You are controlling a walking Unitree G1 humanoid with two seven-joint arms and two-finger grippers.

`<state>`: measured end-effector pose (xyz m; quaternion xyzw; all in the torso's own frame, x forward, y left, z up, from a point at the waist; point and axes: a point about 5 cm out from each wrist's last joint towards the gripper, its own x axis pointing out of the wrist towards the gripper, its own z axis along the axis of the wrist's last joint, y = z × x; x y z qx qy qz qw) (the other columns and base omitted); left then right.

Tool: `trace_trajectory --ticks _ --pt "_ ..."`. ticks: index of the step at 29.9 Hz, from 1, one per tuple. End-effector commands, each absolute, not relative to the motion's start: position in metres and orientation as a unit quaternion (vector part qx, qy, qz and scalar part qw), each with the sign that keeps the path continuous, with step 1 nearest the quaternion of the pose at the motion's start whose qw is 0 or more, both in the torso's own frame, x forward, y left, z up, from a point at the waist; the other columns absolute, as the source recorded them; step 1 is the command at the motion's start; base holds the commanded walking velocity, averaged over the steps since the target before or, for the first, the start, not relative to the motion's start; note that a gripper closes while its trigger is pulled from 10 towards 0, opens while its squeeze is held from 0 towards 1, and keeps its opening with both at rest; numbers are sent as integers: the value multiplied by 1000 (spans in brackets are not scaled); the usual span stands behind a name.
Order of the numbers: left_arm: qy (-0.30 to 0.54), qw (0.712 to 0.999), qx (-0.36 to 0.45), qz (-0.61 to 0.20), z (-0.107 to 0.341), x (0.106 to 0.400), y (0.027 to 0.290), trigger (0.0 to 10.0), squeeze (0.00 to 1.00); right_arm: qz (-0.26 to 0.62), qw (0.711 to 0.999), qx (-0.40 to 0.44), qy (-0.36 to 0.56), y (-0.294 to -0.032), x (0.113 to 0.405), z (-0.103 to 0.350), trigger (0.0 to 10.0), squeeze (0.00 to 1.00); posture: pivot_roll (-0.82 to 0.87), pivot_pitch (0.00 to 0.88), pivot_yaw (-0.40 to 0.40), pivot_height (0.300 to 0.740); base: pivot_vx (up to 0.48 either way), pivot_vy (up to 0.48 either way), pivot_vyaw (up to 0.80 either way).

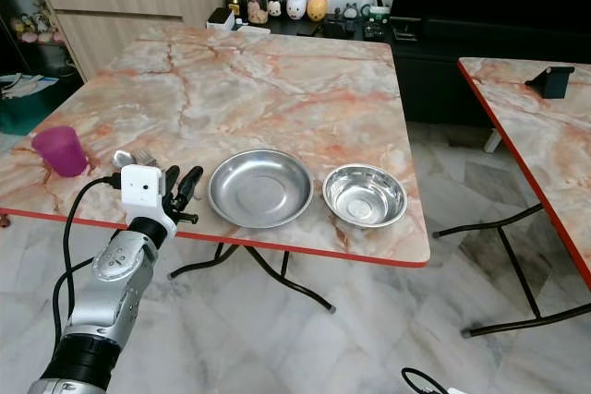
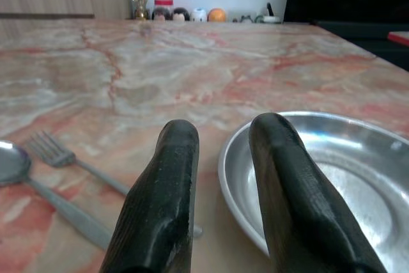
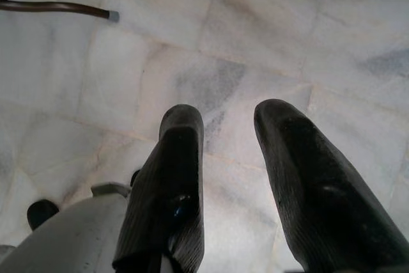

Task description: Setting the table

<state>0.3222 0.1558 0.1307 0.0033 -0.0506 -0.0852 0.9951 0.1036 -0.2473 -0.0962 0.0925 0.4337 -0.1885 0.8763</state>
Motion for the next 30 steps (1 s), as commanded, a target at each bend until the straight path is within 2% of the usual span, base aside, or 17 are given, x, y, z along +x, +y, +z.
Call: trace_trajectory --ticks 1,12,18,26,27,28,29,30 --pt "-51 995 6 -86 133 324 156 10000 0 -193 875 94 433 -249 105 -96 10000 0 112 0 -62 715 266 0 0" --pt "-53 994 7 -93 135 323 154 10000 0 -193 876 95 432 -249 105 -95 10000 0 113 0 -64 715 270 0 0" --pt "-49 994 3 -101 132 320 153 10000 0 -192 876 94 432 -250 106 -95 10000 0 116 0 -67 715 0 0 0" --pt "20 993 -23 -115 116 317 156 10000 0 -186 877 92 434 -250 105 -95 10000 0 121 0 -68 715 0 0 0" --pt "25 993 -30 -114 115 318 156 10000 690 -185 877 92 434 -250 105 -95 10000 0 120 0 -67 715 0 0 0" --pt "29 992 -36 -114 114 318 156 10000 690 -185 877 92 434 -250 105 -95 10000 0 120 0 -67 715 0 0 0" --pt "36 992 -55 -109 113 320 156 10000 1000 -185 877 91 435 -250 105 -95 10000 0 118 0 -66 715 0 0 0" --pt "39 991 -66 -105 113 321 156 10000 1000 -185 877 92 435 -249 105 -95 10000 0 115 0 -64 715 0 0 0"
